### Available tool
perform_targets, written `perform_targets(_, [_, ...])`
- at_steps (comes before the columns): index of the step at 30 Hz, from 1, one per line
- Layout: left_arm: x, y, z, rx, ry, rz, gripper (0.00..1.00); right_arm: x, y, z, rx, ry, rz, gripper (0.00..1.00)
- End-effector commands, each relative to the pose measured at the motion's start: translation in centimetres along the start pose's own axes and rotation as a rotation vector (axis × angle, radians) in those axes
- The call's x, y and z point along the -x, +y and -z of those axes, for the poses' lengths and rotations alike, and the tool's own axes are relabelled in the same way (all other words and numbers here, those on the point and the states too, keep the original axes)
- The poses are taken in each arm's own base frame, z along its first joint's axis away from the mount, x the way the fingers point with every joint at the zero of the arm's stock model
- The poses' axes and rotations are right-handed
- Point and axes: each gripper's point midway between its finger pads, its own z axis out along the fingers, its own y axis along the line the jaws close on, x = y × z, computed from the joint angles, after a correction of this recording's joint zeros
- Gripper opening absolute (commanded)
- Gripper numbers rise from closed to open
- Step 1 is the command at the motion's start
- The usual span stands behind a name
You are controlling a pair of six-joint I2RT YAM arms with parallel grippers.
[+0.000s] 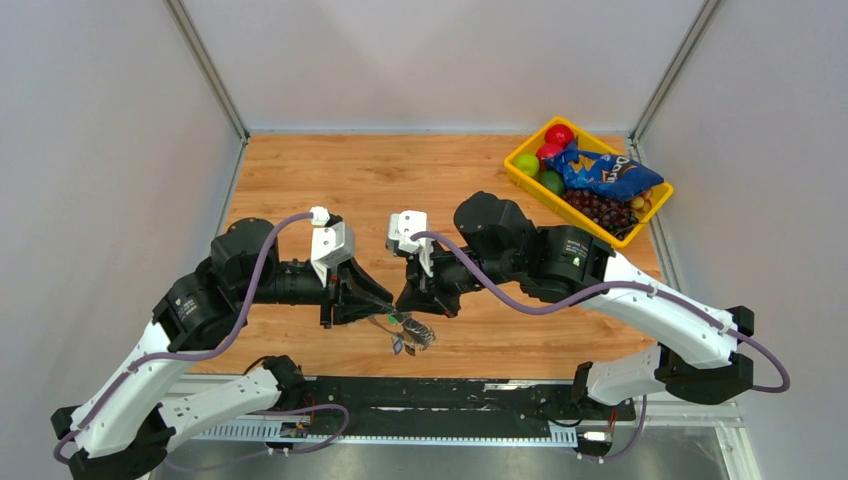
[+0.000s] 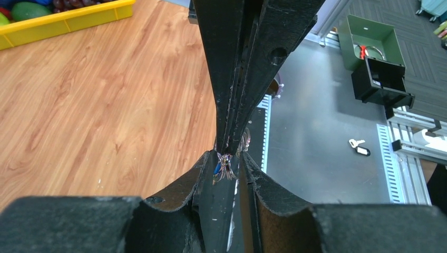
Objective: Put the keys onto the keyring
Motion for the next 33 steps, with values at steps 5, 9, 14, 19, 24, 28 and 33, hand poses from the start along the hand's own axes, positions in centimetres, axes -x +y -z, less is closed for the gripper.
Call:
perform_targets(5, [0.9, 0.1, 0.3, 0.016, -0.019, -0.036, 0.32, 2.7, 0.4, 1.1, -0.006, -0.081, 0.018, 0.0])
perform_targets(9, [0.8, 0.2, 0.1, 0.014, -0.016, -0.032, 0.29, 2.7, 0.5, 1.3, -0.007, -0.085, 0.022, 0.0])
perform_targets(14, [0.4, 0.5, -0.1, 0.017, -0.002, -0.025, 0.28, 2.9, 0.5, 1.4, -0.008, -0.092, 0.021, 0.0])
perform_targets(19, [0.2, 0.7, -0.3, 0.02, 0.006, -0.024, 0.25, 2.9, 0.5, 1.5, -0.008, -0.095, 0.022, 0.0])
perform_targets(24, [0.1, 0.9, -0.5, 0.026, 0.013, -0.025, 0.15, 3.0, 0.5, 1.6, -0.012, -0.099, 0.026, 0.0])
perform_targets(28, [-0.1, 1.0, -0.5, 0.029, 0.02, -0.028, 0.0, 3.1, 0.4, 1.9, -0.025, -0.108, 0.028, 0.0])
perform_targets(33, [0.2, 1.4, -0.5, 0.051, 0.0, -0.042, 0.0, 3.3, 0.4, 2.4, -0.035, -0.127, 0.032, 0.0])
